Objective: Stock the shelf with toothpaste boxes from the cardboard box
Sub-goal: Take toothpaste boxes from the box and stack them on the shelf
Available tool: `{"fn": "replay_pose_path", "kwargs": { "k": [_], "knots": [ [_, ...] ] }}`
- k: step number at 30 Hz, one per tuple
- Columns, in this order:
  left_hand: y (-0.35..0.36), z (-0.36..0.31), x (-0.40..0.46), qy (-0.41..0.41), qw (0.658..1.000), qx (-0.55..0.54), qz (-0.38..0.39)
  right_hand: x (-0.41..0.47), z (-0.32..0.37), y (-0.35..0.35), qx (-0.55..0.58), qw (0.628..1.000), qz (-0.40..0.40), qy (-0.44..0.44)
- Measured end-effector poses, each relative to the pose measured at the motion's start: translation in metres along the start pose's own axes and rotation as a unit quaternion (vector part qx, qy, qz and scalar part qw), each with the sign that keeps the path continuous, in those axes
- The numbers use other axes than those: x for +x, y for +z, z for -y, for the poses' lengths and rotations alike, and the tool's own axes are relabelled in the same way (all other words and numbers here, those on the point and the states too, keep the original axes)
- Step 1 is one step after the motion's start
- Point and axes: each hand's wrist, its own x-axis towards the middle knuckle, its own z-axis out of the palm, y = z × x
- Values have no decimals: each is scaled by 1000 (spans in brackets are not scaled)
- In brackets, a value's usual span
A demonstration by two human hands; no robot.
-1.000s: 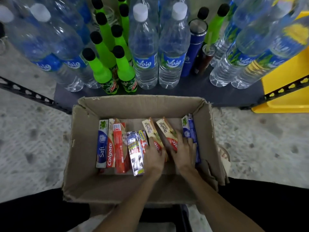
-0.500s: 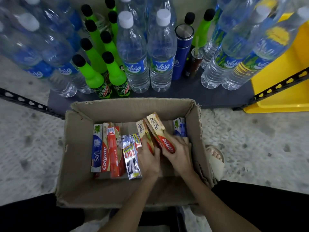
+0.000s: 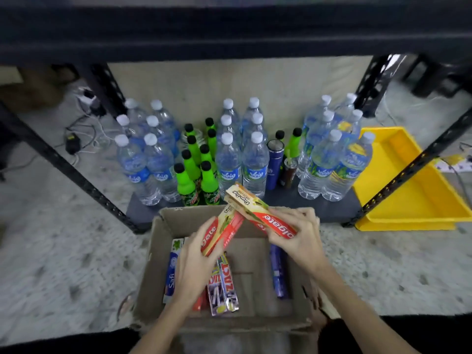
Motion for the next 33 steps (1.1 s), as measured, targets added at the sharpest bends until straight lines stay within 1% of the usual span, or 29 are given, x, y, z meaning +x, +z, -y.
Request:
{"fn": "replay_pose_path", "kwargs": {
  "k": [2,5,9,14,18,24,28,31,33],
  "knots": [
    [-32,-23,11,36,999,-13,-23,19,24,-28,20,999,-5,-32],
    [-79,-61,23,90,995,-21,-26,47,63,-80,44,996,9,-83],
    [-143,-116,40,152,988,-34,-21,80,116,-155,30,990,45,-130],
    [-211,-192,64,244,970,1,-21,118,171,-238,36,984,43,-167],
    [-248,-250,89,304,952,26,-20,148,198,-287,45,980,35,-190],
    [-270,-305,144,344,938,48,5,201,202,-333,35,980,16,-193],
    [-268,-322,204,354,928,114,-7,252,189,-346,7,985,34,-172],
    [-263,-330,261,353,917,185,-28,302,172,-352,-27,985,30,-169],
    [-263,-335,296,332,923,193,-24,339,162,-355,-44,986,37,-158]
  ]
}}
